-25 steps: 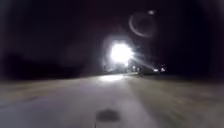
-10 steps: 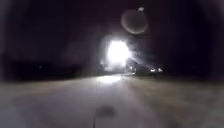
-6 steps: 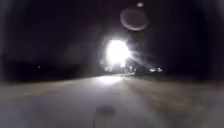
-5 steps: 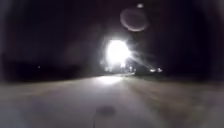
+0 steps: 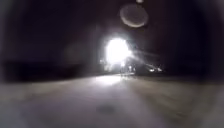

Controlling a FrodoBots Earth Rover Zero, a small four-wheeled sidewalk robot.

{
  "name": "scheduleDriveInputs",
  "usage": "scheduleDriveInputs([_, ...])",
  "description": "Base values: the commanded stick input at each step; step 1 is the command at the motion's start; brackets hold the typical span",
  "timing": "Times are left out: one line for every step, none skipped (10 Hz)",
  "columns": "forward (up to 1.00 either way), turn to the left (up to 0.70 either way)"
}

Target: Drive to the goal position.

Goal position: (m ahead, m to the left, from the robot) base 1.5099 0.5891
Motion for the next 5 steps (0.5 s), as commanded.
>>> scheduleDriveInputs([1.0, 0.0])
scheduleDriveInputs([1.0, 0.0])
scheduleDriveInputs([1.0, 0.0])
scheduleDriveInputs([1.0, 0.0])
scheduleDriveInputs([1.0, 0.0])
